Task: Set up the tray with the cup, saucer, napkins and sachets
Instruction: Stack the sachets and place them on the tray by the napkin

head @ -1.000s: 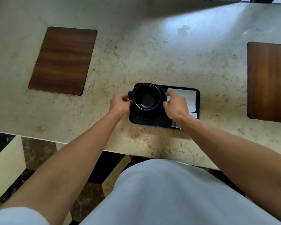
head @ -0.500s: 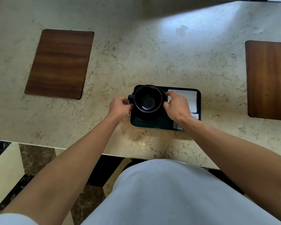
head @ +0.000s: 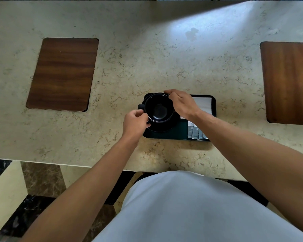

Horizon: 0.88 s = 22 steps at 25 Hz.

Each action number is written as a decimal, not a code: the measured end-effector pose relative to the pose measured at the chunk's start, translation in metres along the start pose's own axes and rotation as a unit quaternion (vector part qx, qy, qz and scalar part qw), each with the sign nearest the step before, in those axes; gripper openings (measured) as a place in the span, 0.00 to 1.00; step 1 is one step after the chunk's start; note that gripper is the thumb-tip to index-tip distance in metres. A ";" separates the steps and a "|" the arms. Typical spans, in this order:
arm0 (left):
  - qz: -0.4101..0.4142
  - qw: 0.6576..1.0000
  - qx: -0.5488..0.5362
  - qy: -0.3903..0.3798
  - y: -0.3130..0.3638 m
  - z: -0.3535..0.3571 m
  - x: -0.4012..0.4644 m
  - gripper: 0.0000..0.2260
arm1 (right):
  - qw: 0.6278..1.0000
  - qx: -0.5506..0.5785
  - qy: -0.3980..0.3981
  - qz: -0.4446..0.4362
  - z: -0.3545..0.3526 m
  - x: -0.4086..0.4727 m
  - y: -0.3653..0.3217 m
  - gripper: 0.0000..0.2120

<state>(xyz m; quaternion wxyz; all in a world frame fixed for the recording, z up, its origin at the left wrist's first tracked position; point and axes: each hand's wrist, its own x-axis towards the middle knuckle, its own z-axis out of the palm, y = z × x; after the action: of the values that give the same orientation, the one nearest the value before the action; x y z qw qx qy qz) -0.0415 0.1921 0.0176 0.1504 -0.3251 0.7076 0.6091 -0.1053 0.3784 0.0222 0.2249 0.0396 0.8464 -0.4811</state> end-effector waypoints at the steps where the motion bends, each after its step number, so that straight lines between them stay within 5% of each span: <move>1: -0.012 1.000 -0.024 -0.001 0.001 0.003 -0.001 0.07 | 1.000 0.006 -0.004 -0.001 0.000 0.000 0.000 0.22; 7: -0.041 0.997 -0.067 0.009 0.006 0.011 -0.006 0.13 | 1.000 0.024 -0.001 0.019 0.000 -0.002 0.001 0.22; 22: -0.007 0.999 0.020 0.034 0.035 0.019 0.012 0.16 | 0.987 0.121 0.042 0.100 0.013 -0.020 0.028 0.13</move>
<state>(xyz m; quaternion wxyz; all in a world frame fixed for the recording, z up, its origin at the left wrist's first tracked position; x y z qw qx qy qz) -0.0768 0.2084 0.0330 0.1372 -0.3474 0.7222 0.5822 -0.0748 0.3857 0.0032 0.2298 0.1708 0.7824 -0.5531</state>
